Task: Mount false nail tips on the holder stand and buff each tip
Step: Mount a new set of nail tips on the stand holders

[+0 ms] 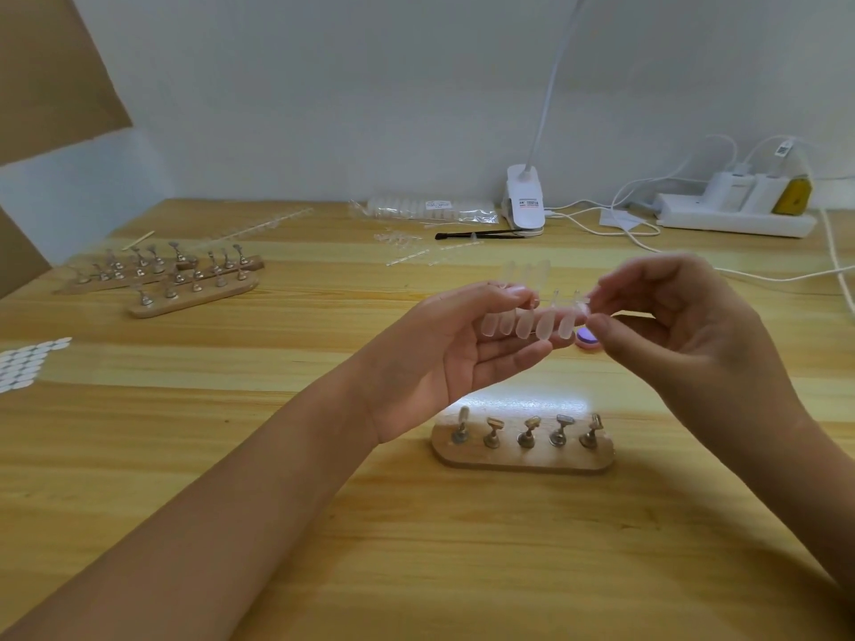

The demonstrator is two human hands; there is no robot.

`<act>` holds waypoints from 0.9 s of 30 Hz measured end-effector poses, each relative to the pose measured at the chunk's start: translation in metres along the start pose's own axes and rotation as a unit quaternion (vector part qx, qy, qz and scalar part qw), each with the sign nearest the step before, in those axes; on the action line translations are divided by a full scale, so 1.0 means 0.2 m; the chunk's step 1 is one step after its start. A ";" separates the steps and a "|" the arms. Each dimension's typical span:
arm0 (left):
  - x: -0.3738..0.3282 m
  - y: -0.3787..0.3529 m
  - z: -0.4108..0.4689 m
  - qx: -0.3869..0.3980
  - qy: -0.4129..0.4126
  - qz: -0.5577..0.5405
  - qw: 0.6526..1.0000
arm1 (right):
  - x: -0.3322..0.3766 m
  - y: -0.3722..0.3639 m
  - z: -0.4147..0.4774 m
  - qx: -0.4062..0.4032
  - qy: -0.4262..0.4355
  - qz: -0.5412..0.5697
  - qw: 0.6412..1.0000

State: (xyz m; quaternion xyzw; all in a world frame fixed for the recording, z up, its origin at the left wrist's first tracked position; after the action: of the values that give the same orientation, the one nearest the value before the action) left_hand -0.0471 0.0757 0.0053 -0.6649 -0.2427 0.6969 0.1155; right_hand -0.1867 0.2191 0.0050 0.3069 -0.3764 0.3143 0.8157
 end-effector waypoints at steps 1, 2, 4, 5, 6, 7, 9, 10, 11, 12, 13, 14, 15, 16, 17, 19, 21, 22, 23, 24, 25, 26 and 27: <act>0.00 0.00 0.00 -0.007 -0.003 -0.001 1.000 | 0.00 0.00 0.00 0.001 0.008 0.003 1.000; -0.01 0.01 0.00 -0.026 -0.014 -0.002 1.000 | 0.00 0.00 -0.01 0.003 0.016 0.001 1.000; -0.02 0.03 0.01 -0.091 -0.047 -0.017 0.995 | 0.00 0.00 -0.02 0.013 0.032 -0.025 0.999; -0.02 0.04 0.01 -0.126 -0.063 -0.038 0.989 | 0.00 -0.01 -0.03 0.025 0.039 -0.051 0.998; -0.03 0.06 0.01 -0.157 -0.077 -0.064 0.983 | -0.01 -0.01 -0.03 0.043 0.045 -0.084 0.995; -0.04 0.08 0.01 -0.181 -0.087 -0.092 0.975 | -0.01 -0.02 -0.04 0.065 0.053 -0.119 0.989; -0.05 0.11 0.00 -0.216 -0.088 -0.149 0.961 | -0.01 -0.06 -0.06 0.115 0.066 -0.167 0.977; -0.05 0.12 0.00 -0.229 -0.083 -0.177 0.954 | -0.01 -0.08 -0.07 0.137 0.071 -0.176 0.972; -0.05 0.13 0.00 -0.237 -0.076 -0.199 0.948 | 0.00 -0.10 -0.08 0.157 0.074 -0.184 0.968; -0.05 0.14 0.00 -0.244 -0.071 -0.215 0.943 | 0.00 -0.12 -0.08 0.173 0.077 -0.190 0.964; -0.05 0.15 0.00 -0.248 -0.066 -0.223 0.940 | 0.00 -0.13 -0.08 0.186 0.080 -0.196 0.960; -0.04 0.15 0.00 -0.250 -0.062 -0.227 0.939 | 0.00 -0.14 -0.08 0.197 0.085 -0.201 0.956; -0.04 0.15 0.00 -0.251 -0.058 -0.228 0.939 | 0.01 -0.15 -0.08 0.205 0.094 -0.208 0.952; -0.03 0.14 0.00 -0.250 -0.055 -0.228 0.939 | 0.01 -0.16 -0.08 0.213 0.103 -0.214 0.948; -0.03 0.14 0.01 -0.248 -0.053 -0.228 0.940 | 0.01 -0.17 -0.08 0.221 0.109 -0.220 0.944; -0.03 0.14 0.01 -0.245 -0.051 -0.228 0.941 | 0.02 -0.17 -0.08 0.236 0.112 -0.229 0.938; -0.03 0.14 0.01 -0.246 -0.051 -0.228 0.941 | 0.02 -0.18 -0.08 0.244 0.114 -0.233 0.934; -0.03 0.13 0.01 -0.247 -0.051 -0.229 0.940 | 0.03 -0.18 -0.08 0.246 0.115 -0.233 0.934; -0.03 0.13 0.01 -0.248 -0.051 -0.229 0.940 | 0.03 -0.18 -0.08 0.247 0.114 -0.232 0.934; -0.03 0.13 0.01 -0.249 -0.051 -0.230 0.939 | 0.03 -0.18 -0.08 0.247 0.114 -0.232 0.934; -0.03 0.13 0.01 -0.251 -0.050 -0.231 0.939 | 0.03 -0.18 -0.08 0.248 0.116 -0.231 0.934; -0.03 0.13 0.01 -0.252 -0.050 -0.231 0.938 | 0.03 -0.18 -0.08 0.250 0.119 -0.231 0.933; -0.03 0.14 0.01 -0.252 -0.050 -0.231 0.938 | 0.02 -0.18 -0.08 0.251 0.122 -0.232 0.932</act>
State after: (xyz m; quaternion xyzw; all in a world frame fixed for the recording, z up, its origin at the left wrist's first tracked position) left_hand -0.0435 0.0490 -0.0020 -0.5619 -0.5631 0.5993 0.0894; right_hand -0.1501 0.2100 -0.0094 0.5397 -0.1014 0.2358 0.8018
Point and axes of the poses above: each hand's wrist, its own z-axis towards the middle knuckle, its own y-axis out of the back of the hand, x = y × z, the point moved 1 cm from there along z, towards the middle knuckle, and after that the axes turned 2 degrees about x, right-handed, at the moved point
